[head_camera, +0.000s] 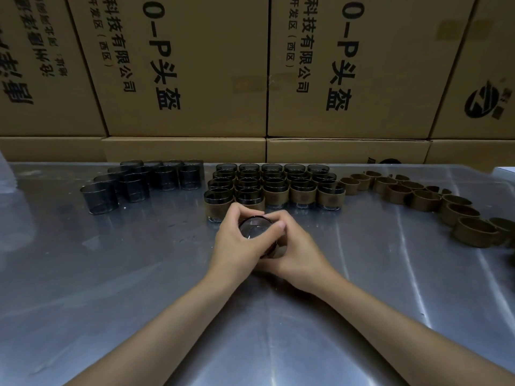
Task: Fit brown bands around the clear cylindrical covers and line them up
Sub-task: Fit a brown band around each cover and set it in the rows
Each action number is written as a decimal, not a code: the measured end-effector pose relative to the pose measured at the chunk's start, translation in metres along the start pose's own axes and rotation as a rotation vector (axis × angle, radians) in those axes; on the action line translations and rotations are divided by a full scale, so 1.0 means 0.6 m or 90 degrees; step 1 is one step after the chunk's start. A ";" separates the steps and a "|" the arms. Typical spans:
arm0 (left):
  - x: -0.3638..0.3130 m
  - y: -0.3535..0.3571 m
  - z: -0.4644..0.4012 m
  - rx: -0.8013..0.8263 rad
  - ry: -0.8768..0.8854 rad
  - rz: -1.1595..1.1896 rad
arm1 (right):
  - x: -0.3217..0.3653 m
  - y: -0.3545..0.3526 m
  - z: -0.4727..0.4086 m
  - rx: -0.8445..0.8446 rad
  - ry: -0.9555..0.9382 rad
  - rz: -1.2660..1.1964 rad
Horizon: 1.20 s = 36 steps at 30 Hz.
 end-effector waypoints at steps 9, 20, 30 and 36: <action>0.018 -0.010 -0.019 0.079 -0.232 0.297 | -0.002 -0.009 -0.003 -0.016 0.045 -0.072; 0.019 -0.017 -0.019 0.298 -0.122 0.273 | -0.009 -0.016 -0.006 -0.020 0.091 -0.177; 0.004 0.002 0.007 -0.048 -0.084 0.034 | 0.000 0.000 -0.001 0.007 0.014 -0.040; 0.004 -0.002 0.007 -0.041 -0.139 0.095 | 0.012 -0.002 0.003 0.004 -0.019 0.038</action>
Point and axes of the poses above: each hand's wrist, its own z-axis away from the middle knuckle, its own y-axis out of the palm, x = y × z, the point moved 4 cm from there along -z, towards the middle knuckle, and after that the axes turned 3 degrees about x, right-handed, at the moved point
